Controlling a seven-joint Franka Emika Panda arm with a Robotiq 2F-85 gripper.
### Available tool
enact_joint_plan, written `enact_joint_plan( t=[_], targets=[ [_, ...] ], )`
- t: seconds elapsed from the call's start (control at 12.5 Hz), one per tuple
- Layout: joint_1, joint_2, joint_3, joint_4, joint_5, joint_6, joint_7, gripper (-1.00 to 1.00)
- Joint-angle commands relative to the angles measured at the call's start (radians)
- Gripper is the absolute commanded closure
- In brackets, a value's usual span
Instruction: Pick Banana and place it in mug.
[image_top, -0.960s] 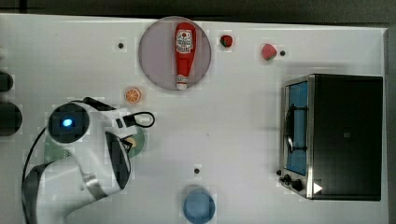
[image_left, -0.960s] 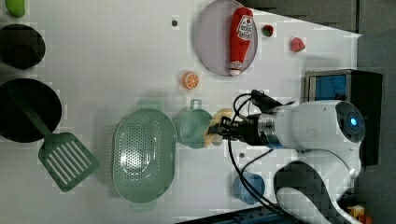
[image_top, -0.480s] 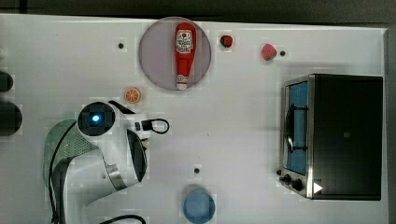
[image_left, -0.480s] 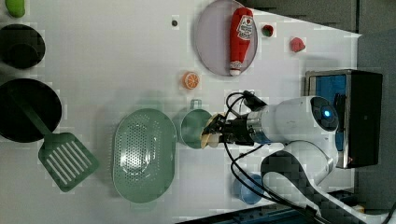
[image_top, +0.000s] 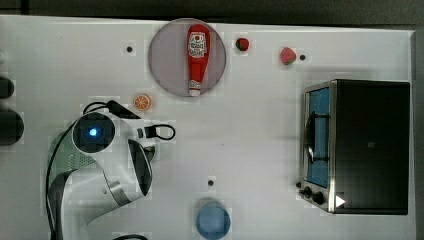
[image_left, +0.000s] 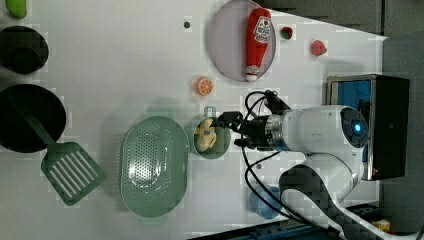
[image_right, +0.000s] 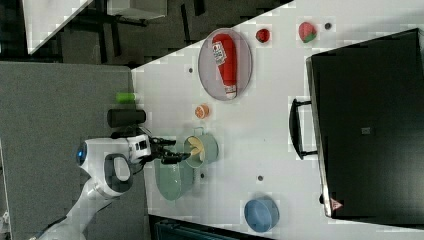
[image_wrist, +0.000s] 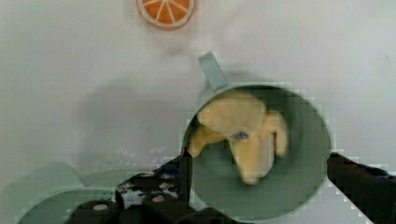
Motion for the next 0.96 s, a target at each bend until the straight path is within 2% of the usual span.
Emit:
enact_joint_plan(
  t=[0.08, 0.24, 0.56, 0.96],
  targets=[
    [0.009, -0.099, -0.011, 0.011, -0.022, 0.000, 0.078, -1.00],
    [-0.004, -0.192, -0.043, 0.029, -0.023, -0.043, 0.078, -1.00],
    [-0.017, -0.367, -0.178, 0.112, -0.023, -0.322, 0.016, -1.00],
    [-0.022, -0.453, -0.365, 0.278, -0.024, -0.620, -0.007, -1.00]
  ],
)
